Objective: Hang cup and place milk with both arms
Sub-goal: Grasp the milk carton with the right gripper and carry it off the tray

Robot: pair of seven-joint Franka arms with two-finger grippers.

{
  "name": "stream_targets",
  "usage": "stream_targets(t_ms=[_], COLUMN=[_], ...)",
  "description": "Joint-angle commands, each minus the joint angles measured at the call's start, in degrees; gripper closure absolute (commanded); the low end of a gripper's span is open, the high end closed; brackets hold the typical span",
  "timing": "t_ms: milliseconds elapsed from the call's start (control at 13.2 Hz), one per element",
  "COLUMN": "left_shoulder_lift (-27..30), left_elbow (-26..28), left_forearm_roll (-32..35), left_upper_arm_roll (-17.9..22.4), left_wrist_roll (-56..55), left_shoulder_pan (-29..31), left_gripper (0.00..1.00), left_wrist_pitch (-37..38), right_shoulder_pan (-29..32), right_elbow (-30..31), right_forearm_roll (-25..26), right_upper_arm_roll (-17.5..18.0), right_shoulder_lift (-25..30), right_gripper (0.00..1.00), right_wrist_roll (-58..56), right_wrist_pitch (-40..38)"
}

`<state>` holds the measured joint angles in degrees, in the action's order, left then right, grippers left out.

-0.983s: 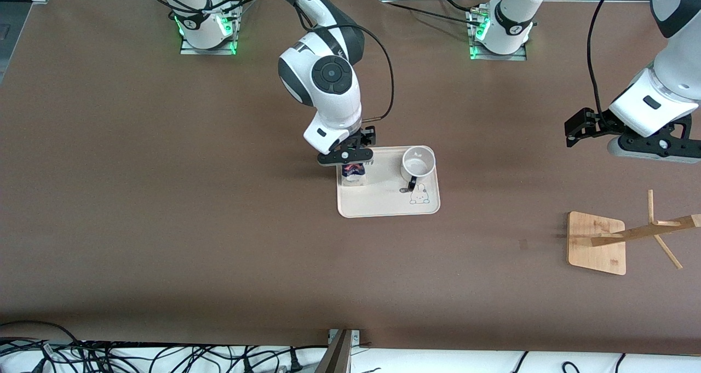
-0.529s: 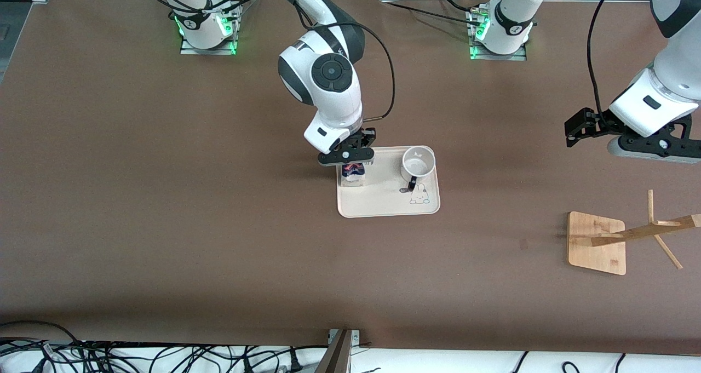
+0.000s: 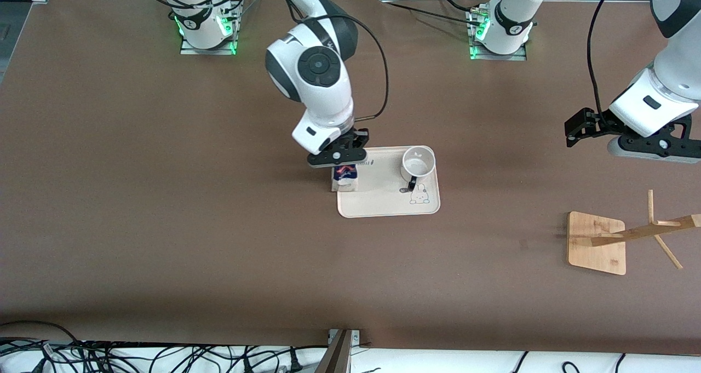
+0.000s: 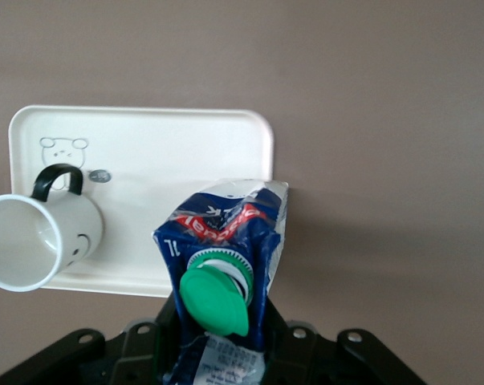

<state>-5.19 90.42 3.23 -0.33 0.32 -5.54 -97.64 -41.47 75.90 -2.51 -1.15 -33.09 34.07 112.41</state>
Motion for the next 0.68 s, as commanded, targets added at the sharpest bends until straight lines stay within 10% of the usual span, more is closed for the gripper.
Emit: stream_targets(t_ms=[0,378,605], left_shoulder_lift=[-0.79,-1.31,-5.69], left_elbow=[-1.74,-1.04,-1.65], left_forearm_roll=[-0.16,-0.51,-1.03], left_upper_arm_roll=[-0.28,-1.59,-5.11], left_wrist_roll=[-0.05,0.73,0.12], left_shoulder_pan=[-0.09,-1.66,-5.17], left_gripper=[0.0,0.0,0.0], left_wrist_pitch=[1.48,6.83,6.76], right_shoulder_pan=[7.16,20.44,21.6], right_elbow=[1.35,11.0,18.99], right_forearm_roll=[-0.57,-4.88,-4.96], right_upper_arm_roll=[0.53,-0.51,-8.23], right_shoulder_lift=[4.6,11.8,16.02], right_gripper=[0.61,0.6,0.6], right_wrist_roll=[-8.64,-27.45,-37.29], right_wrist_pitch=[-4.47,-4.92,-4.22])
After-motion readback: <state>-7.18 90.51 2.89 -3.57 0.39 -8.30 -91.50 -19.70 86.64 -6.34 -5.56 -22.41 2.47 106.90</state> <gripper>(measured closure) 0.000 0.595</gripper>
